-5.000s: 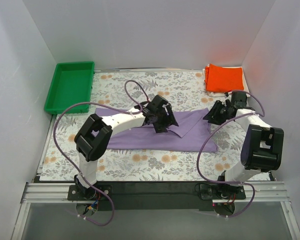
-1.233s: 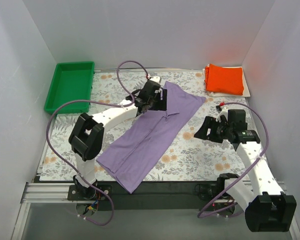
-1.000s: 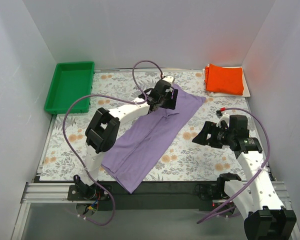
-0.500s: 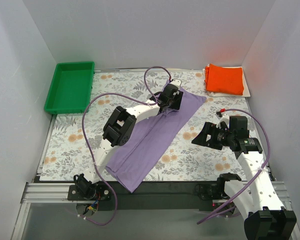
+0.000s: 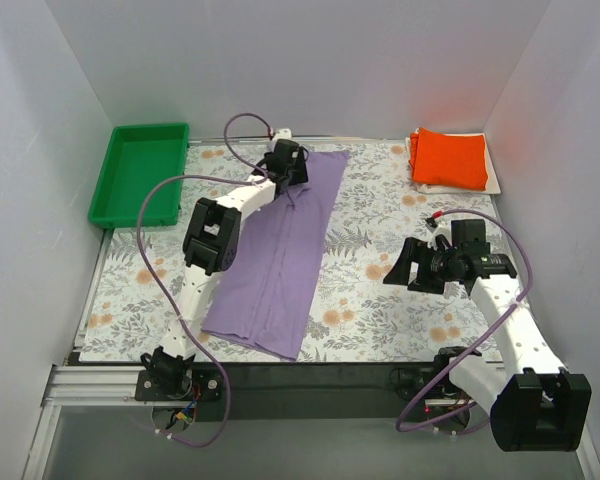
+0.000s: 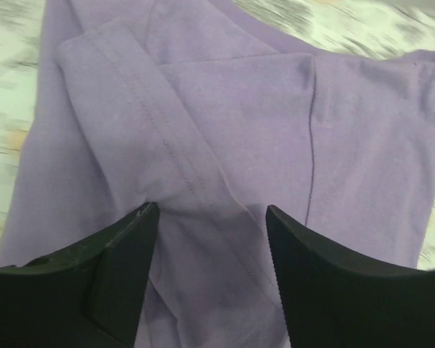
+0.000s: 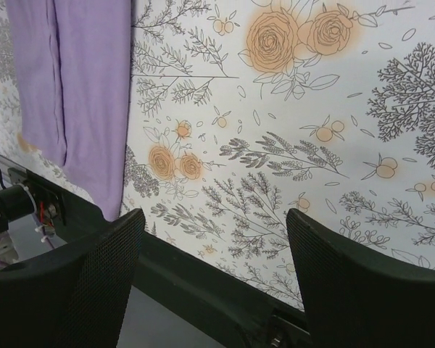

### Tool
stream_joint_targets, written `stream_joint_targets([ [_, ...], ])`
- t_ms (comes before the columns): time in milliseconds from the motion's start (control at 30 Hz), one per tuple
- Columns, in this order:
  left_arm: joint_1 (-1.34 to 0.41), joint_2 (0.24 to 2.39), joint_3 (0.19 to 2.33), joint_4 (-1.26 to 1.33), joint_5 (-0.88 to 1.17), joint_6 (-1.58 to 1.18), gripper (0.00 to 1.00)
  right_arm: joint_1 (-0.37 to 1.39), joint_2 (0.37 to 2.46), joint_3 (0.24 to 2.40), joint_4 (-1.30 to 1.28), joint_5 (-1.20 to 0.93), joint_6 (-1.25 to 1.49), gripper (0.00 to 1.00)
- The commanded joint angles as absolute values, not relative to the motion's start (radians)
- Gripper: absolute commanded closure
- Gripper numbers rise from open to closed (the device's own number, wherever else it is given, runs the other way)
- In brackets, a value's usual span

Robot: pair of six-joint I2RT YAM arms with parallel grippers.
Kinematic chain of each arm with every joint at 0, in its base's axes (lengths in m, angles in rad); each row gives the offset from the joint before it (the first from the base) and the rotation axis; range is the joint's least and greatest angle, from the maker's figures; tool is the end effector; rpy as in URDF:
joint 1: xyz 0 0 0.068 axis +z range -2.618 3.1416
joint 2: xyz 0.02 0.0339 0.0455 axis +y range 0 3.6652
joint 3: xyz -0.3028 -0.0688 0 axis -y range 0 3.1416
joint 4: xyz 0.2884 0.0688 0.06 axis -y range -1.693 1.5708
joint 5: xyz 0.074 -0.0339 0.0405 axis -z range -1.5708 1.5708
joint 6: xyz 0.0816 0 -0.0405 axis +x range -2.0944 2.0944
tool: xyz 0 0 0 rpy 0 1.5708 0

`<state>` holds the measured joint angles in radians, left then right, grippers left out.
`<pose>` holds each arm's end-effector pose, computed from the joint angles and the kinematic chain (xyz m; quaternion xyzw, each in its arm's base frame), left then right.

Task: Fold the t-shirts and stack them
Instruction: Fold the tshirt

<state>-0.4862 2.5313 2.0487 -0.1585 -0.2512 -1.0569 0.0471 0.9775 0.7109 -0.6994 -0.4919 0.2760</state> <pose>0.6055 -0.2971 0.1148 -0.3035 0.8352 -0.2298 0.3969 0.2256 0.0492 0.2264 0.0337 0.9281 0.2759 0.2477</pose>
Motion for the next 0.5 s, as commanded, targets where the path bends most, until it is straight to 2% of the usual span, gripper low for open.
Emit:
stream_joint_targets([
  [0, -0.431, 2.493, 2.072, -0.264, -0.324, -1.092, 0.41, 0.055, 1.014, 0.781, -0.69, -0.489, 0.219, 0.28],
  [200, -0.423, 2.335, 2.059, -0.308, -0.308, -1.114, 0.26, 0.142, 1.083, 0.799, -0.625, -0.503, 0.222, 0.3],
  [467, -0.423, 1.978, 1.772, -0.54, -0.311, -1.256, 0.23, 0.438, 1.242, 0.821, -0.439, -0.443, 0.31, 0.34],
])
